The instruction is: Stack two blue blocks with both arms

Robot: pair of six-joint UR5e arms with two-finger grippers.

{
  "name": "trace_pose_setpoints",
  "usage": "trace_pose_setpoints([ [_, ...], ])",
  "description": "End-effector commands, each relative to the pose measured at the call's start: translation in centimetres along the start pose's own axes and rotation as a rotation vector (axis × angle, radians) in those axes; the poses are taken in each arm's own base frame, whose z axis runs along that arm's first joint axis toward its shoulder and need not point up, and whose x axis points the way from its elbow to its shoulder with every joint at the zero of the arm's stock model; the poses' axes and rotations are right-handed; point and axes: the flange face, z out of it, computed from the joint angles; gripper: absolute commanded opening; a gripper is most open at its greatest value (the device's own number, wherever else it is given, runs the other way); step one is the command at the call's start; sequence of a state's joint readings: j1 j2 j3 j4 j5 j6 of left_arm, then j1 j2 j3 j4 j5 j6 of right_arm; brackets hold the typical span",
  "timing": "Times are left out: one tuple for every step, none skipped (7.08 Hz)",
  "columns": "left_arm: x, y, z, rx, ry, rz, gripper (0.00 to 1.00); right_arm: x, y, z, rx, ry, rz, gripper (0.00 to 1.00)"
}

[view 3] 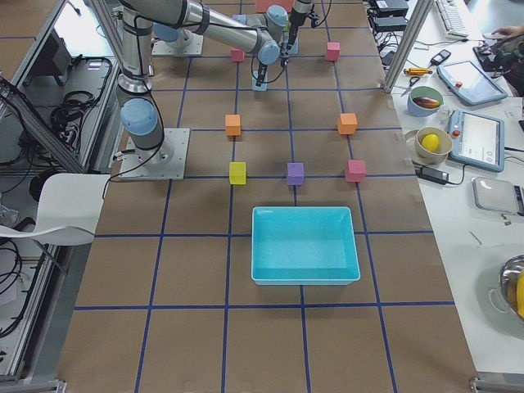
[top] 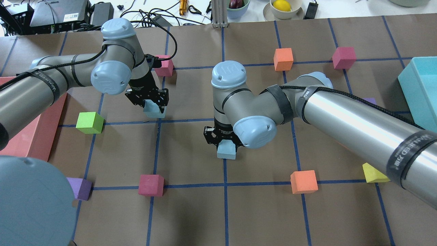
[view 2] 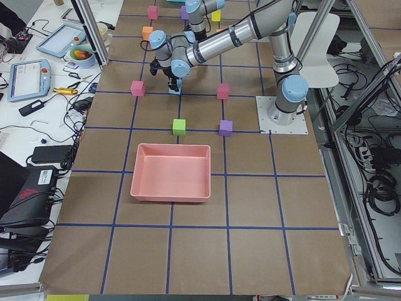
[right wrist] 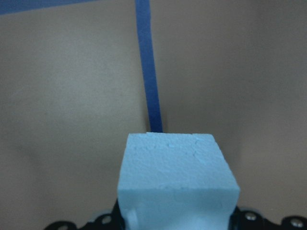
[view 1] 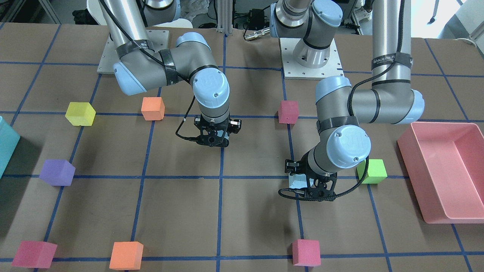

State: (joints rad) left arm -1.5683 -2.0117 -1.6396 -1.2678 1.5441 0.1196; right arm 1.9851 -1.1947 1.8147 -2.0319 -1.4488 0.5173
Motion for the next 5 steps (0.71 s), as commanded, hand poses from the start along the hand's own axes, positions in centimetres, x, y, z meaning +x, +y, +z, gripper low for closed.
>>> trace_pose_setpoints([
  [1.5,1.8,-4.3,-0.006,0.013,0.005,0.42,-0.4,-0.2,1.3,0.01,-0.02,-0.01,0.0],
  [1.8,2.8,-5.5,-0.003,0.025,-0.041,0.42,-0.4,-0.5,2.2,0.001,-0.015,-0.009,0.0],
  [2.1,3.5,-6.3,-0.003,0.031,-0.061,0.42,-0.5,-0.7,2.1,0.019,-0.023,-0.016,0.0],
  [2.4,3.6,-6.3,-0.005,0.03,-0.057,0.42,-0.5,-0.7,2.3,0.016,-0.022,-0.019,0.62],
  [2.7,3.6,-6.4,-0.003,0.027,-0.054,0.42,-0.5,-0.6,2.2,0.018,-0.022,-0.02,0.92],
])
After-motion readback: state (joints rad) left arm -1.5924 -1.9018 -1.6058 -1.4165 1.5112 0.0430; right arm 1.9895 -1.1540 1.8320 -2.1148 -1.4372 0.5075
